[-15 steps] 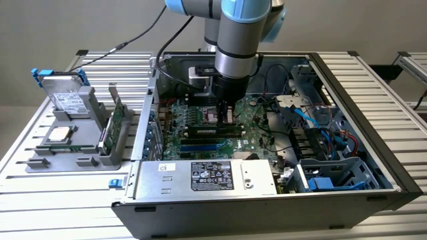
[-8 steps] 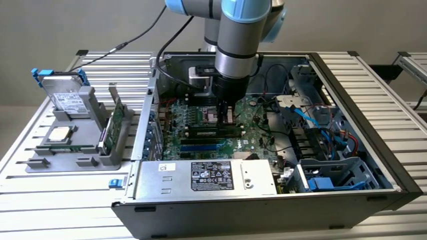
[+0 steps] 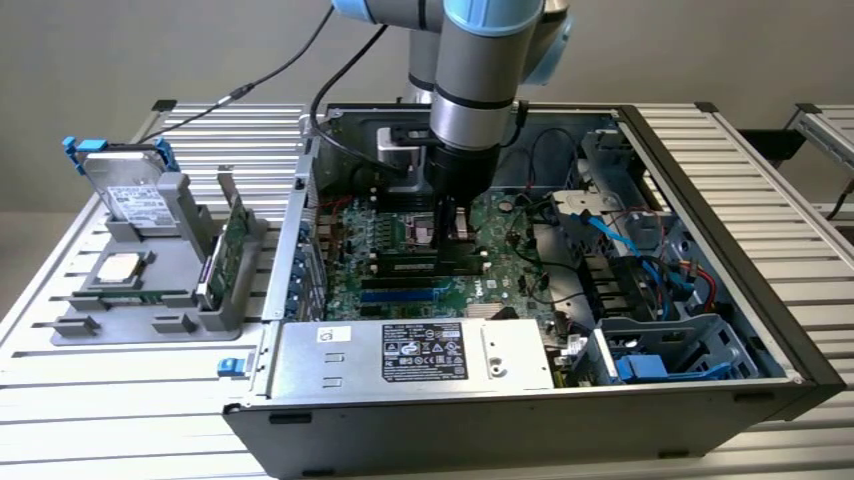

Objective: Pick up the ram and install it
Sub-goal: 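Insert the ram into the slot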

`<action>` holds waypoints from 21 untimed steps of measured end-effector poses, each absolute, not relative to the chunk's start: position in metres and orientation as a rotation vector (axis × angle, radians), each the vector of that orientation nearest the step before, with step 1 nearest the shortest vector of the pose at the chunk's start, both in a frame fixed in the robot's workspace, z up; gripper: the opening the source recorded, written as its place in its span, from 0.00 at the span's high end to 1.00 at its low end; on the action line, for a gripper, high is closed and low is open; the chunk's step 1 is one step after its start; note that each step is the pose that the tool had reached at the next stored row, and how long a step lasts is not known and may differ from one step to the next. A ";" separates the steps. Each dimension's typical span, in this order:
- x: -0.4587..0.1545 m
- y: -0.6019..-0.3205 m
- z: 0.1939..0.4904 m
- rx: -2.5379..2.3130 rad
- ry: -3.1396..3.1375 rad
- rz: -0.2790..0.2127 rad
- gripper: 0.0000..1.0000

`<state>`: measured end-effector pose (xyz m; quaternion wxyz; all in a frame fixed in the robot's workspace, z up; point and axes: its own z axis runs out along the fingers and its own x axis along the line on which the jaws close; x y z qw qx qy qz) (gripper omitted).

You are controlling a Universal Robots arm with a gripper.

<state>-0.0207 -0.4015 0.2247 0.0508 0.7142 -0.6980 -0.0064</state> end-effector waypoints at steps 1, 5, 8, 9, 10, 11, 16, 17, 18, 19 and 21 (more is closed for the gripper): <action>-0.021 -0.401 0.228 2.174 -2.125 -0.019 0.54; -0.023 -0.401 0.242 2.174 -2.125 -0.019 0.54; -0.025 -0.400 0.252 2.174 -2.125 -0.019 0.54; -0.025 -0.400 0.252 2.174 -2.125 -0.019 0.54; -0.025 -0.400 0.252 2.174 -2.125 -0.019 0.56; -0.025 -0.400 0.252 2.174 -2.125 -0.019 0.63; -0.025 -0.400 0.252 2.174 -2.125 -0.019 0.81; -0.025 -0.400 0.252 2.174 -2.125 -0.019 0.87; -0.025 -0.400 0.252 2.174 -2.125 -0.019 0.87; -0.025 -0.400 0.252 2.174 -2.125 -0.019 0.90; -0.025 -0.400 0.252 2.174 -2.125 -0.019 0.90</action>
